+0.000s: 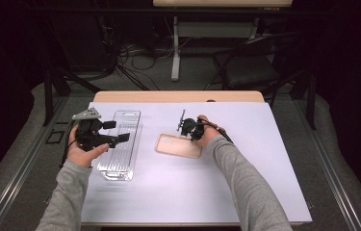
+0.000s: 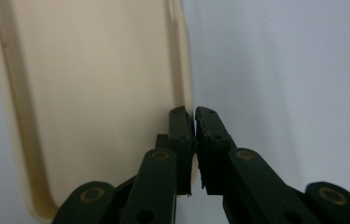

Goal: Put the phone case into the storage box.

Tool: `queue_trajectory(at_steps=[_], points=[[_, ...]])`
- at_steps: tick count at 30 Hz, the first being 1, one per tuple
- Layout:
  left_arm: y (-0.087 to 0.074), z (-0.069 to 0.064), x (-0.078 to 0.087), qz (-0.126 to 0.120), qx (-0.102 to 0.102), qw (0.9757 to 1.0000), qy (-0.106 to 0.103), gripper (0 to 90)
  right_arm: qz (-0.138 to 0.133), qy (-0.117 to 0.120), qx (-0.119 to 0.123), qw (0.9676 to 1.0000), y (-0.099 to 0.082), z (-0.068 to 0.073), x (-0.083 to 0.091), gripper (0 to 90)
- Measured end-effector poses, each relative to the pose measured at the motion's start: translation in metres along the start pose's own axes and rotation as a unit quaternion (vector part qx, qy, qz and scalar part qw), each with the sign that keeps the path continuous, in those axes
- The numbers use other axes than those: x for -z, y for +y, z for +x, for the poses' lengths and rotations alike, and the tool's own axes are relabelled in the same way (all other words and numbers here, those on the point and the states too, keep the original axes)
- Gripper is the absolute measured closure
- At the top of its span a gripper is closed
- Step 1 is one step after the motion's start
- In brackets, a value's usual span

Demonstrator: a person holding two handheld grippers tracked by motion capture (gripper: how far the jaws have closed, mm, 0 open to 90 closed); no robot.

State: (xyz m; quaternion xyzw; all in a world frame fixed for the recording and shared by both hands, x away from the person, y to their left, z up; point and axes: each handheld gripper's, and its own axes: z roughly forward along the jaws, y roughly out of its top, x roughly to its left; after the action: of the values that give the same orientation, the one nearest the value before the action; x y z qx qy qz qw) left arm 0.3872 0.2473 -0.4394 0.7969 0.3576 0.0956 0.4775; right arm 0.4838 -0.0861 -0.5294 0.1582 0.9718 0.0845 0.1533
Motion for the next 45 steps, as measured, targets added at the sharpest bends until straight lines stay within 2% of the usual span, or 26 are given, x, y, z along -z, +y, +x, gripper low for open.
queue_trajectory(at_steps=[7,23,33,34,37,38,40,42,45], points=[[-0.0001,0.0004,0.0000,0.001,-0.001,1.0000,0.001,14.6,0.000,-0.004,0.019,0.9998,0.0003,0.0009,-0.0005,86.8],[-0.0005,0.0008,-0.0006,0.002,0.002,1.0000,0.001,14.5,0.003,-0.012,0.036,0.9993,0.0002,0.0025,0.0002,88.1],[-0.0006,0.0010,-0.0007,0.001,0.002,1.0000,0.001,14.6,0.000,-0.008,0.036,0.9993,-0.0003,0.0031,0.0005,88.3],[-0.0006,0.0010,-0.0007,0.002,0.002,1.0000,0.001,14.6,0.010,-0.007,0.037,0.9992,0.0003,0.0030,0.0019,88.3],[-0.0006,0.0009,-0.0007,0.001,0.002,1.0000,0.001,14.6,-0.001,-0.008,0.036,0.9993,-0.0002,0.0033,0.0005,88.4],[-0.0006,0.0009,-0.0007,0.001,0.002,1.0000,0.000,14.6,0.009,-0.006,0.037,0.9993,0.0004,0.0031,0.0021,88.4],[-0.0006,0.0009,-0.0006,0.002,0.002,1.0000,0.000,14.6,0.009,-0.005,0.037,0.9993,0.0003,0.0030,0.0026,88.4],[-0.0007,0.0009,-0.0008,0.001,0.002,1.0000,0.001,14.6,-0.004,-0.007,0.034,0.9994,-0.0005,0.0032,0.0016,88.5],[-0.0007,0.0008,-0.0008,0.001,0.002,1.0000,0.001,14.5,-0.005,-0.006,0.036,0.9993,-0.0007,0.0028,0.0025,88.4]])
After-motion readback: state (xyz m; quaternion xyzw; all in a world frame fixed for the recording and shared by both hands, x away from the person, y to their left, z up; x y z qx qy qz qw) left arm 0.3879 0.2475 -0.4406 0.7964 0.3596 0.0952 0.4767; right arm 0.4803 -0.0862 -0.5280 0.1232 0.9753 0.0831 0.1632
